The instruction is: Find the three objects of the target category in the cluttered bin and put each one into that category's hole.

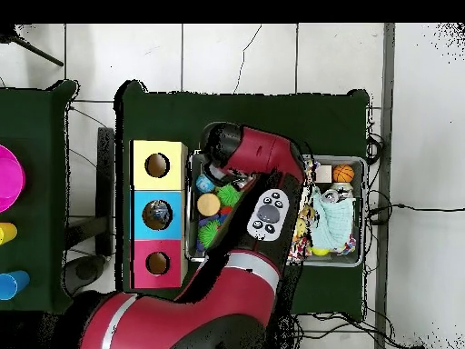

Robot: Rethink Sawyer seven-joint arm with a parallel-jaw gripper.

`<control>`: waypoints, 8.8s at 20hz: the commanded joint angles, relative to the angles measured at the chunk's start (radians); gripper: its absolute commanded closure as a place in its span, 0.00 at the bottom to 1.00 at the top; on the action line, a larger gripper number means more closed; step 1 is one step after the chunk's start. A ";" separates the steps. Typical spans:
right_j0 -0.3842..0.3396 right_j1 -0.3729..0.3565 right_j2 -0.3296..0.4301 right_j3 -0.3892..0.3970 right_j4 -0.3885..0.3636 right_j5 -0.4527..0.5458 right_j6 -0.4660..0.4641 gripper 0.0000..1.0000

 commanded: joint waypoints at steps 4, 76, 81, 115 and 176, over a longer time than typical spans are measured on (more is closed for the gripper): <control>-0.020 0.002 0.003 -0.049 -0.015 0.058 0.181 0.00; -0.058 0.073 0.100 0.096 0.048 -0.003 0.155 0.00; -0.064 0.090 0.106 0.083 0.048 0.020 0.153 0.00; -0.111 0.015 0.185 0.071 0.087 0.155 0.101 0.00; 0.145 -0.225 -0.070 0.018 0.036 0.634 0.464 1.00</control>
